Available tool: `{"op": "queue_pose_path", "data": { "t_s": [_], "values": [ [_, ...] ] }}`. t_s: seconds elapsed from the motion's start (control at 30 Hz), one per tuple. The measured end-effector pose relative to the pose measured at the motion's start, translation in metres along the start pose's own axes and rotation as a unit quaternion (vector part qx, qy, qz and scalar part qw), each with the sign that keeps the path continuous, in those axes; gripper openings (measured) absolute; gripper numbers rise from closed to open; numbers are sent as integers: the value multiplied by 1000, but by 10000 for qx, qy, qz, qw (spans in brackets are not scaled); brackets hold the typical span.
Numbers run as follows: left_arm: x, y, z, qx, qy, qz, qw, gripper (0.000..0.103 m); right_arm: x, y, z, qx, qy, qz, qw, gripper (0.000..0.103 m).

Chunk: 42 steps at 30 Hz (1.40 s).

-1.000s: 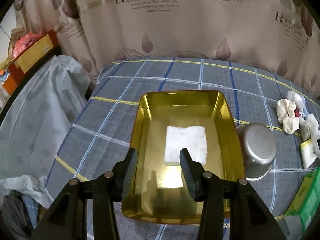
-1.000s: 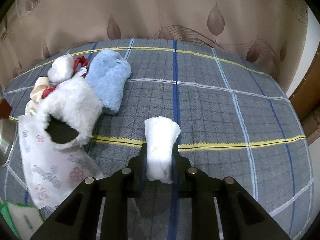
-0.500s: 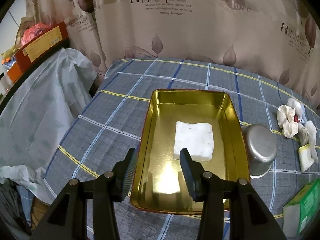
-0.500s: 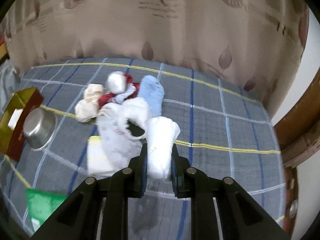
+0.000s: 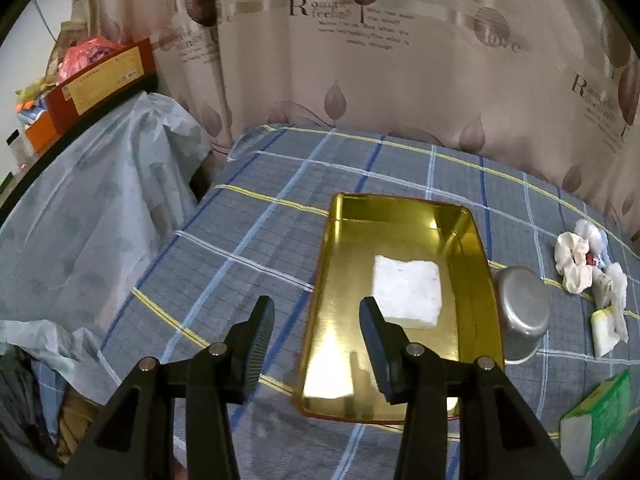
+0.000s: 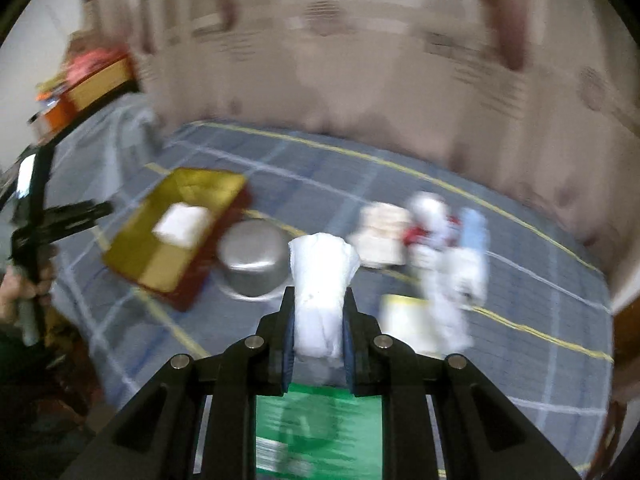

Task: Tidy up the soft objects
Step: 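Carry the white pad to the gold tray and release it from the right gripper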

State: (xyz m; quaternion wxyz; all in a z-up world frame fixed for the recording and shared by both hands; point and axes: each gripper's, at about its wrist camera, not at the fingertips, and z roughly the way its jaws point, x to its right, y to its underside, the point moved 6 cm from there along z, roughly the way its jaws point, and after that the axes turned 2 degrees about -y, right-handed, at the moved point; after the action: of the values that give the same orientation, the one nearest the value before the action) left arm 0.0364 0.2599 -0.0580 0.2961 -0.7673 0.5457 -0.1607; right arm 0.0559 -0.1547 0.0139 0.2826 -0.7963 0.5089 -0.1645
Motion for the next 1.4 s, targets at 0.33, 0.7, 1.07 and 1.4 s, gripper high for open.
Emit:
{"op": "queue_pose_path", "data": {
  "t_s": [0.33,0.7,1.07,1.4],
  "values": [
    [-26,-11,-13,190,-289,-103,9993,45,-141,-25,56,-229,-1142,-802,9900,18],
    [-58,-16,-13,145,-394,-459,9981,45,-215,-41,121,-537,-1320,-1156,9830,21],
    [-64,-14,-6,10,-349,-600,9976,45,-231,-34,174,-838,-1247,-1024,9833,29],
    [-58,-11,-3,-54,-296,-558,9980,45,-233,-34,178,-735,-1222,-961,9851,67]
  ]
}}
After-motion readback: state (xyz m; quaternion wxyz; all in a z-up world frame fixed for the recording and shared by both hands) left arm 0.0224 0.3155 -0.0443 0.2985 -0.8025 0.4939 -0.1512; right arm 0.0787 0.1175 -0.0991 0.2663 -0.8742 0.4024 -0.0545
